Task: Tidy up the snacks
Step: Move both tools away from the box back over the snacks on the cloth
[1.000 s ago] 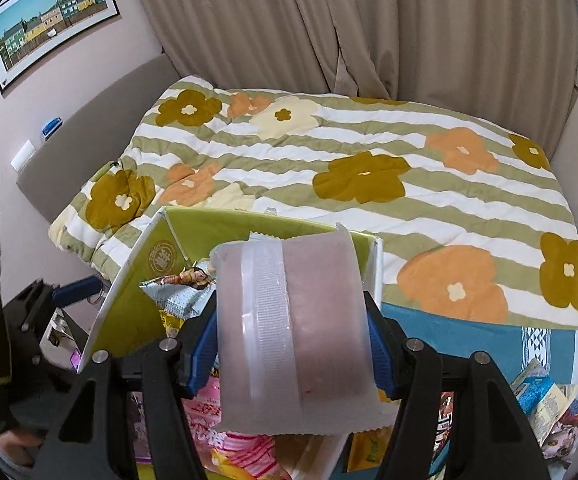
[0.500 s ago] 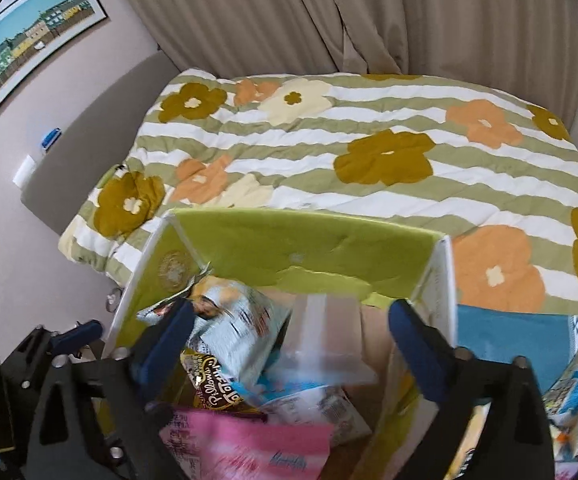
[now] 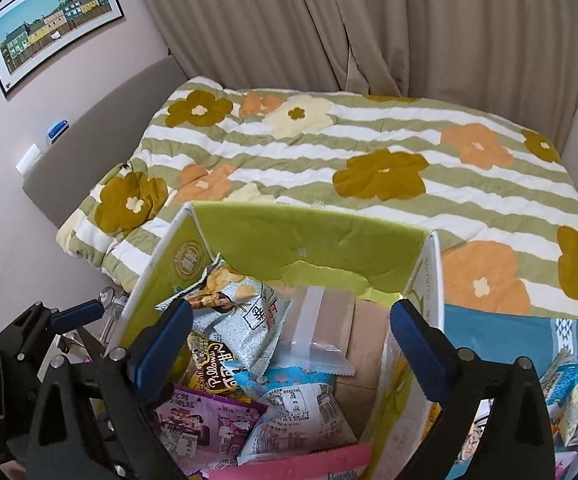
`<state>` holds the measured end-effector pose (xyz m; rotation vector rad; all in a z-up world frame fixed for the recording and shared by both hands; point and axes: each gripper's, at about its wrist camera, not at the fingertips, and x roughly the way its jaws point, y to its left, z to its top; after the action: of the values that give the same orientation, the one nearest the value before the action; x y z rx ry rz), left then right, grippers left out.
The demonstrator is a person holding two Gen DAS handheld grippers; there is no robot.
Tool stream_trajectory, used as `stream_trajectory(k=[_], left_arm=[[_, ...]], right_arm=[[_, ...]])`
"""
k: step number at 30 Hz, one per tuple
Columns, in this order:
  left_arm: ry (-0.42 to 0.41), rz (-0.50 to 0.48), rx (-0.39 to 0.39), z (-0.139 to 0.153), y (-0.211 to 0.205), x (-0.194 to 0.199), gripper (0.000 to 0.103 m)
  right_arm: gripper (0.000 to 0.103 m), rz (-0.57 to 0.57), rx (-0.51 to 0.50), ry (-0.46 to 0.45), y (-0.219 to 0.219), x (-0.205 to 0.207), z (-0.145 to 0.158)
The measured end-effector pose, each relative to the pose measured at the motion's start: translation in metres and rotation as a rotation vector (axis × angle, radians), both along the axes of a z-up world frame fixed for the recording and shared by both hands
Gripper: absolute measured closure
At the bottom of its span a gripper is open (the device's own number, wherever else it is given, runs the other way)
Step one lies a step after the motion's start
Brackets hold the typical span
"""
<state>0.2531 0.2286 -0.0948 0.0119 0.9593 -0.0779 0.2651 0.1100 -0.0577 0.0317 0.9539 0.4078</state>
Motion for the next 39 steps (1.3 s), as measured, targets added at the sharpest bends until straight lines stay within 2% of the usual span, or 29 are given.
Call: stream_trajectory(k=[7,11,14,18,26,30,39], left_arm=[[-0.070,0.047,0.016,0.034,-0.019,-0.028,0.001],[-0.138,0.072,-0.007,0.051,-0.036,-0.052,0.001],[-0.169,0.081,0.000,0.060,-0.058,-0.070,0.001],[-0.199,0.075,-0.027,0.067,-0.087,-0.089,0.001],[-0.226,0.035,-0.048,0.075,-0.154,-0.120,0.001],[-0.233,0.016,-0.063,0.072,-0.188,-0.134,0.001],[-0.231,0.016,-0.071,0.066,-0.252,-0.162,0.001]], right_arm=[[0.005,0.002,0.020,-0.061,-0.020,-0.029,0.035],[0.005,-0.010,0.014,-0.104,-0.043,-0.051,0.053],[0.005,-0.015,0.010,-0.139,-0.062,-0.072,0.063],[0.005,-0.027,0.008,-0.174,-0.093,-0.097,0.072],[0.005,-0.094,-0.026,-0.219,-0.162,-0.146,0.080],[0.005,-0.144,-0.076,-0.238,-0.198,-0.166,0.079],[0.005,-0.230,-0.070,-0.240,-0.275,-0.204,0.074]])
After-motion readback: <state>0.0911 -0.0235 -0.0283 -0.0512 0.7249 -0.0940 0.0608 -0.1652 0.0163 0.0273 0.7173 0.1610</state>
